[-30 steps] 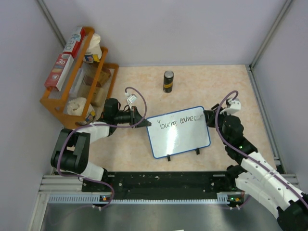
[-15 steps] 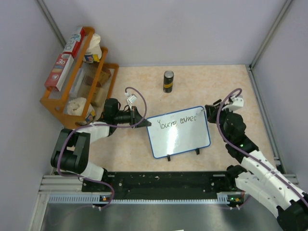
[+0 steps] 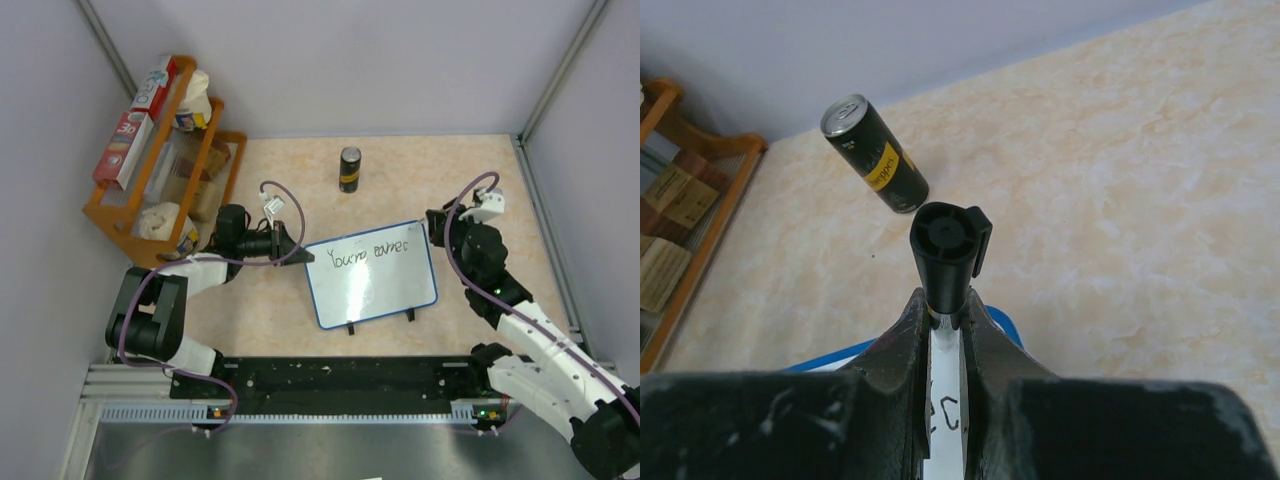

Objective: Write a sentence on the whiteboard

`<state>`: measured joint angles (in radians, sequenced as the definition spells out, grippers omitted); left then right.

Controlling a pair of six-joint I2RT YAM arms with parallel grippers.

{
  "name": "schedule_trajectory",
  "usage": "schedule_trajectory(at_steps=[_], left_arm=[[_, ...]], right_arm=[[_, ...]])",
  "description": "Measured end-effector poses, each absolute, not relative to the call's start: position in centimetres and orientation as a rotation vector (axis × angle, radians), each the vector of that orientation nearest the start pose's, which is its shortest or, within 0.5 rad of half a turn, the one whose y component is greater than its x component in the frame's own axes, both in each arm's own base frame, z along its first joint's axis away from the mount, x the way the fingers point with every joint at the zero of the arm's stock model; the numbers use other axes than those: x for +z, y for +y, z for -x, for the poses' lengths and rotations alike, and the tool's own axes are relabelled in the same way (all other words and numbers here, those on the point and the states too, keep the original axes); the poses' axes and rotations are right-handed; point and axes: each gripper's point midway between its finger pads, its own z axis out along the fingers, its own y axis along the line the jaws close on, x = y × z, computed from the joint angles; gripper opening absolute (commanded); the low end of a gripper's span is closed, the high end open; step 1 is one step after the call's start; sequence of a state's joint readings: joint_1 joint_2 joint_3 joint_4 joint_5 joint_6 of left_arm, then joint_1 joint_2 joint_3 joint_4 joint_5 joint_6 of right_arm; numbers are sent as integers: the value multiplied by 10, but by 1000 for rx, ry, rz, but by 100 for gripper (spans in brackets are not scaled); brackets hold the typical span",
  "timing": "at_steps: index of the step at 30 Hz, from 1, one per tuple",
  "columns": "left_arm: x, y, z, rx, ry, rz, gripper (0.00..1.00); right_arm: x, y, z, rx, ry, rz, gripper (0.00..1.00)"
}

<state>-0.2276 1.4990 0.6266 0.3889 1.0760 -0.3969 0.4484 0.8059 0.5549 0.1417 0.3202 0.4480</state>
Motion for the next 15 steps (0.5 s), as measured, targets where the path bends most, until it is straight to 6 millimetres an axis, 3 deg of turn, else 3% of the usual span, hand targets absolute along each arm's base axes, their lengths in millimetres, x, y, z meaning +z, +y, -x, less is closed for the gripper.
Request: schedule_trajectory(at_steps=[15], left_arm=[[127, -229, -269, -1479, 2016, -539, 0]], right_arm=[[219, 113, -310, 423, 1721, -221, 0]])
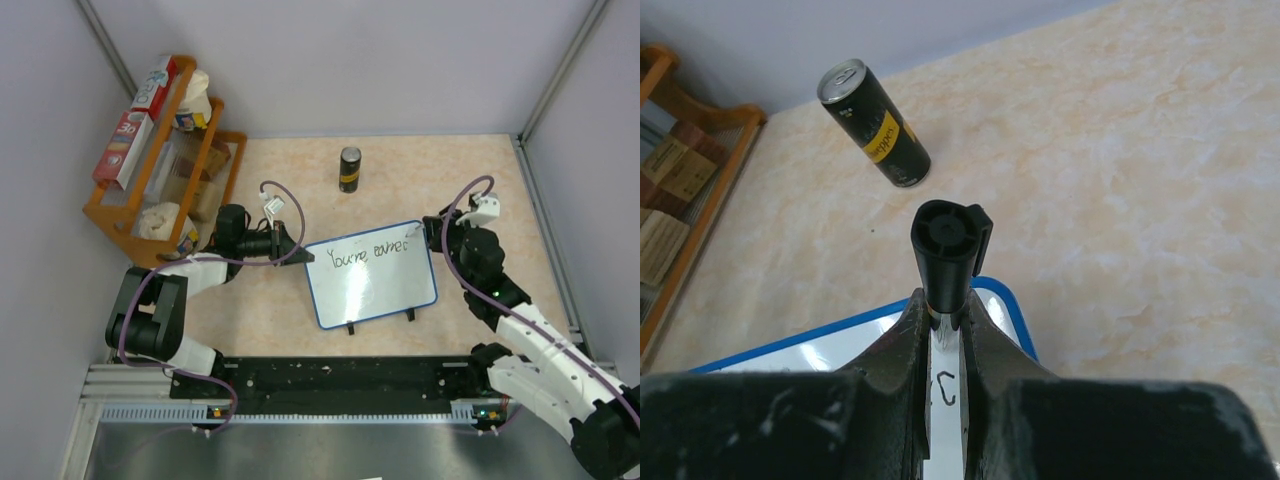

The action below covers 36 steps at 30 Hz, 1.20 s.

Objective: Write a sentence on the whiteboard

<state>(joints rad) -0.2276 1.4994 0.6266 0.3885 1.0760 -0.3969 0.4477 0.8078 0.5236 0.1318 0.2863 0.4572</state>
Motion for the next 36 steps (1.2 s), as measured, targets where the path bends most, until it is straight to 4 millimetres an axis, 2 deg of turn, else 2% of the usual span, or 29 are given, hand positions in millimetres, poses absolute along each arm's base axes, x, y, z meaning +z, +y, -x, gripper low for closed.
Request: schedule_trajectory(at_steps=[15, 36], left_arm=[[127, -229, -269, -1479, 2016, -539, 0], [127, -229, -269, -1479, 2016, -539, 0]], right_arm=[[206, 112, -297, 448, 1739, -217, 0], [200, 110, -289, 451, 1755, -211, 0]])
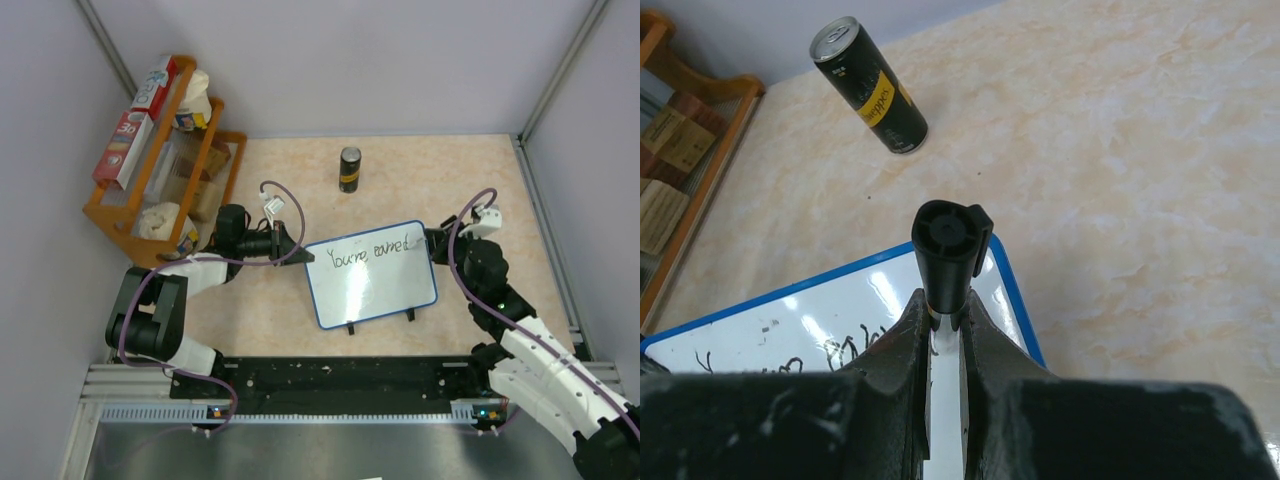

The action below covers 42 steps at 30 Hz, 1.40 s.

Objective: Write a sentence on the whiteboard

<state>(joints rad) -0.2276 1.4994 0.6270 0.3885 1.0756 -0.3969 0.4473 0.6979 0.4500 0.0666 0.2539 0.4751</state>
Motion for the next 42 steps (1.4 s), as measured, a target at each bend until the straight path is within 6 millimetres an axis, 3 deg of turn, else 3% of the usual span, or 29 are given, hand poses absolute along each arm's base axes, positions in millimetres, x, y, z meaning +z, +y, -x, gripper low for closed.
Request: schedule_trajectory(at_steps=[14, 25, 42], left_arm=[[127, -229, -269, -1478, 2016, -539, 0], [127, -229, -269, -1477, 2015, -541, 0], [127, -229, -269, -1477, 2015, -541, 0]], right_arm=[[206, 102, -287, 423, 1737, -240, 0], [247, 102, -287, 461, 1647, -244, 0], [236, 129, -277, 546, 1713, -114, 0]])
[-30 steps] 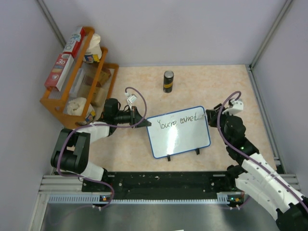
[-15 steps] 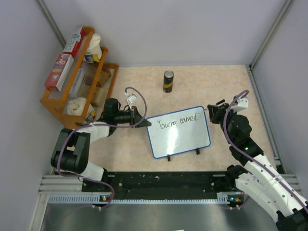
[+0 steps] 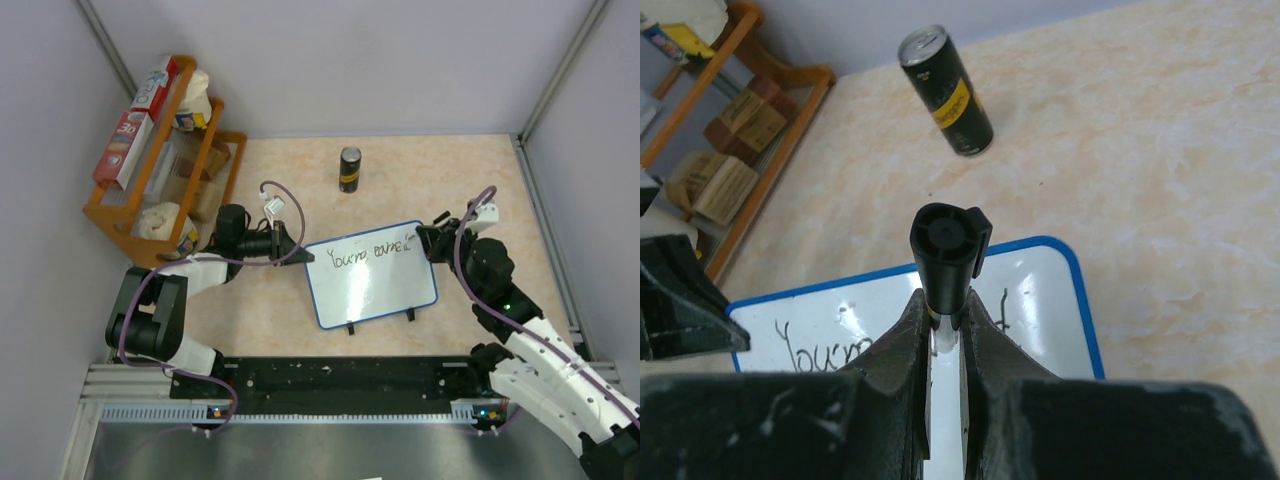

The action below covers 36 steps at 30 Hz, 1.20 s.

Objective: Write a sentence on the whiteboard

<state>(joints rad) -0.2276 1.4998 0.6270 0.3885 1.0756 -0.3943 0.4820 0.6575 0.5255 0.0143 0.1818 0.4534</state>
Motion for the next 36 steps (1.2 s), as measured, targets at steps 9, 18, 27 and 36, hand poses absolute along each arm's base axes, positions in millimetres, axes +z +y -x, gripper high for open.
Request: schedule_trajectory(at_steps=[9, 18, 27, 36], left_arm=[[127, -229, -269, -1477, 2015, -542, 0], [127, -229, -269, -1478, 2015, -542, 0], [127, -229, -269, -1478, 2015, -542, 0], [127, -229, -269, -1478, 2015, -542, 0]], right_arm=[[221, 178, -258, 607, 1770, 33, 0], [231, 211, -245, 702, 1724, 130, 0], [225, 225, -237, 761, 1706, 206, 0], [222, 223, -234, 764, 1706, 212, 0]])
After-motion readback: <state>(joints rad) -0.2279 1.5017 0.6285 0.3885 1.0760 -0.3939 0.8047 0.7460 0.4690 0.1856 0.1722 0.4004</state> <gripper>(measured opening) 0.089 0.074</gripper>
